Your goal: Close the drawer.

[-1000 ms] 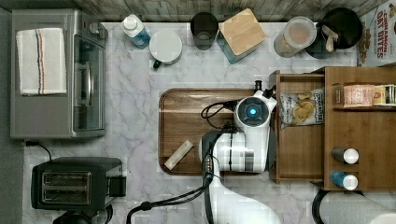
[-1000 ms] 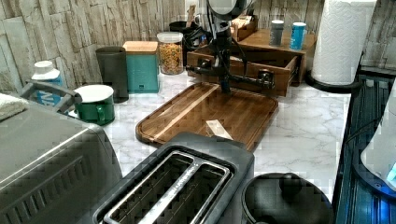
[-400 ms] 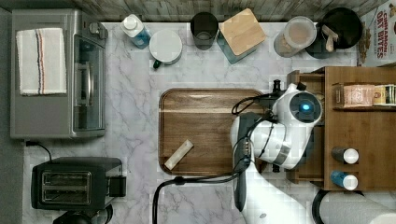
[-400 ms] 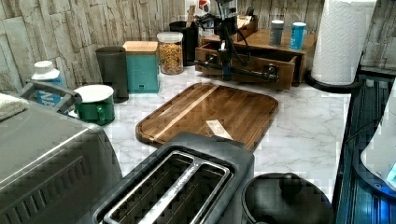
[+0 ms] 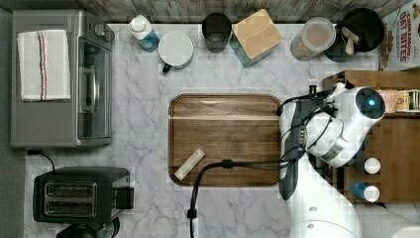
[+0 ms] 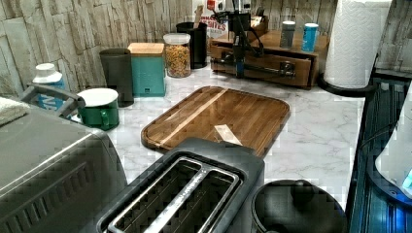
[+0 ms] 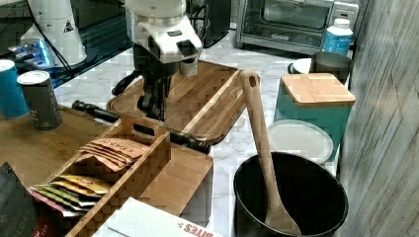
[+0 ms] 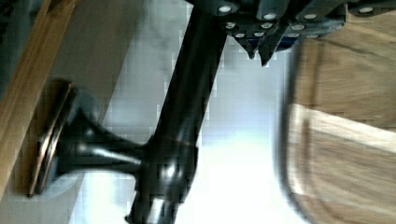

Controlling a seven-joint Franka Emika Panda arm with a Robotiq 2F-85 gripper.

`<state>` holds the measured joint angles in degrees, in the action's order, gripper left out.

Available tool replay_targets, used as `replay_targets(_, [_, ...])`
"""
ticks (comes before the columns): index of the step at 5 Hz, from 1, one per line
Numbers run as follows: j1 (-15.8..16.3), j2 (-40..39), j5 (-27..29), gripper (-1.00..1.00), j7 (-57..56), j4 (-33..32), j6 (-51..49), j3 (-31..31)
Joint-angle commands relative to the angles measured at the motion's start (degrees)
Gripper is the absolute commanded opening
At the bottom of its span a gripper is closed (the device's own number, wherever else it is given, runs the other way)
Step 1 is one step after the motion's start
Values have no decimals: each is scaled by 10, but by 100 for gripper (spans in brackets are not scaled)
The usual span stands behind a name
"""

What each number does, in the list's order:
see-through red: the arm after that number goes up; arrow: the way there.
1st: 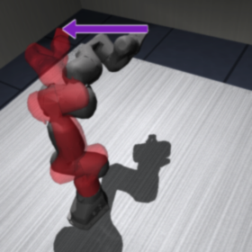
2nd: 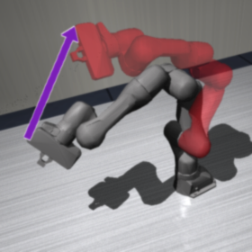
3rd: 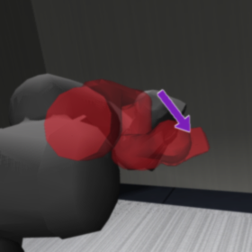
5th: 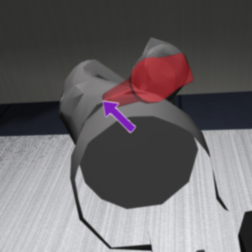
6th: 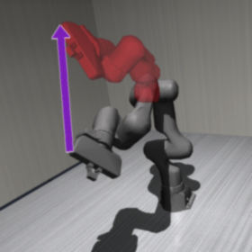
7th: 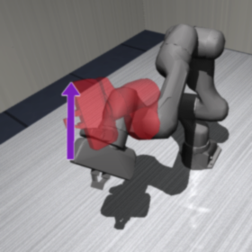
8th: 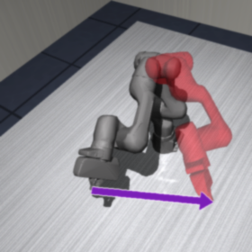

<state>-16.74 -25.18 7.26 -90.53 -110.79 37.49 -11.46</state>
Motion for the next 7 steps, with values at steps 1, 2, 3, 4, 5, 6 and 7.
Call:
replay_targets(1, [-8,43,-105,-100,102,62,37,-127])
replay_targets(2, [-7,43,-105,-100,102,62,37,-128])
replay_targets(3, [2,42,-100,-100,99,62,37,-138])
replay_targets(4, [2,42,-100,-100,99,62,37,-138])
replay_targets(5, [4,41,-99,-100,98,62,37,-140])
replay_targets(6, [2,42,-100,-100,99,62,37,-138])
replay_targets(7, [2,41,-99,-100,98,62,37,-139])
